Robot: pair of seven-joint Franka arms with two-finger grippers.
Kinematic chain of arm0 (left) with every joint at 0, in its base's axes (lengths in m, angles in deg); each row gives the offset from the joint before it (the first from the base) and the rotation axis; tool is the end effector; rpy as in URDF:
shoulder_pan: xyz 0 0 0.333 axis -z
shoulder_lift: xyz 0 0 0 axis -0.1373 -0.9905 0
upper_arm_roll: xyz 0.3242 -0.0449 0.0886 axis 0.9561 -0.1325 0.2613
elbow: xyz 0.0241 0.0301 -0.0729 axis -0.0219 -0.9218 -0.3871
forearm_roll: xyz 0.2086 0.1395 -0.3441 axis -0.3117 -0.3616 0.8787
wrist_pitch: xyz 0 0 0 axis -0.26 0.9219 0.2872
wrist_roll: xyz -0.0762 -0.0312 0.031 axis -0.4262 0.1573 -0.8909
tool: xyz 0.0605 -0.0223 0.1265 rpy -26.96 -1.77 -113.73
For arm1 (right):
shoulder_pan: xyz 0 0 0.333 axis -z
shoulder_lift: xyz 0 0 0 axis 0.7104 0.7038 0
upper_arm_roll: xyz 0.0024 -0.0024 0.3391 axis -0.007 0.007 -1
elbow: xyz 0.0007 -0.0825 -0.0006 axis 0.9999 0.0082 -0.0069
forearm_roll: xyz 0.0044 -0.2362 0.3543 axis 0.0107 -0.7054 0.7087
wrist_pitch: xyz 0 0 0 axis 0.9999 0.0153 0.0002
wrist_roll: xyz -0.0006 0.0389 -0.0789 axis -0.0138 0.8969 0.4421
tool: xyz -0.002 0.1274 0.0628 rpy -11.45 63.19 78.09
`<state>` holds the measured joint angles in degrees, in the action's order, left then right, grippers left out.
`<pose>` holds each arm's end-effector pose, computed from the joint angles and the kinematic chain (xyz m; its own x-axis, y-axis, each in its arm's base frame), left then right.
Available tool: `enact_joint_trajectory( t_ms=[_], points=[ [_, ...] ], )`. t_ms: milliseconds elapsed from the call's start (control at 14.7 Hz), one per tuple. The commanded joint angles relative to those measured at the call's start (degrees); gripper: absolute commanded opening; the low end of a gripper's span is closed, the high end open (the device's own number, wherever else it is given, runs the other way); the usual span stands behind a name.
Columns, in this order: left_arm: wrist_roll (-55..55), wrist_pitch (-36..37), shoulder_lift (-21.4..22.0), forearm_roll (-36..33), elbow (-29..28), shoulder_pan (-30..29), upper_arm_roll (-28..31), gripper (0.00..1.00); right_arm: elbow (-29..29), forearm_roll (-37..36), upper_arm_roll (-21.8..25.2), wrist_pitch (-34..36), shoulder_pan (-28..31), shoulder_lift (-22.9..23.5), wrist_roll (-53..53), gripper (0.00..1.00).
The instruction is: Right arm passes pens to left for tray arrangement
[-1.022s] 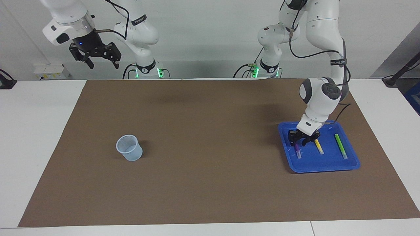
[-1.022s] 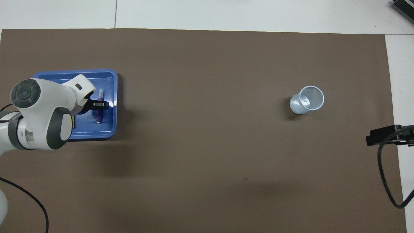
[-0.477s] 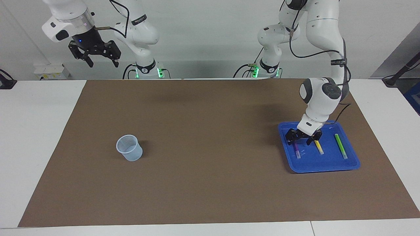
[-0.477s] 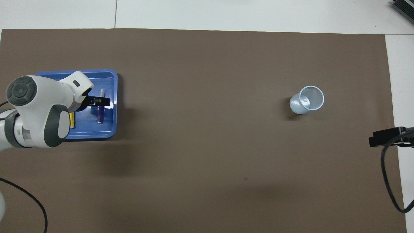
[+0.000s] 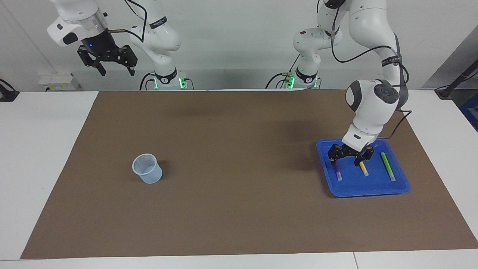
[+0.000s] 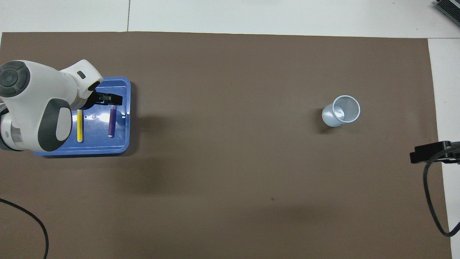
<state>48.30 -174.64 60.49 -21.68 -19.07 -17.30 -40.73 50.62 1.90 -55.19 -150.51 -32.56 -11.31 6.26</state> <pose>0.6622 -0.0767 0.3650 0.9804 -0.1386 0.1400 -0.1414 -0.9899 0.0097 0.5016 0.0008 0.6535 0.9948 -0.0388 -0.0940 -0.0397 -0.9992 -0.0069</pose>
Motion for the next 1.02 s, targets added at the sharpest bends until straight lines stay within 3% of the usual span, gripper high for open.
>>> enact_joint_trajectory(
  t_ms=[0, 272, 954],
  points=[
    [1.1, 11.5, 1.3, 2.3, 5.6, 1.1, -0.6, 1.00, 0.9, -0.2, -0.1, -0.1, 0.6, -1.0, -1.0, 1.00],
    [3.4, 24.1, 2.8, 4.6, 13.3, 0.9, -0.6, 1.00, 0.9, -0.2, -0.1, -0.1, 0.6, -1.0, -1.0, 1.00],
    [3.1, 30.8, 9.8, 4.5, 13.1, 0.6, -0.1, 1.00, 0.9, -0.2, -0.1, 0.1, 0.6, -1.0, -1.0, 1.00]
  ],
)
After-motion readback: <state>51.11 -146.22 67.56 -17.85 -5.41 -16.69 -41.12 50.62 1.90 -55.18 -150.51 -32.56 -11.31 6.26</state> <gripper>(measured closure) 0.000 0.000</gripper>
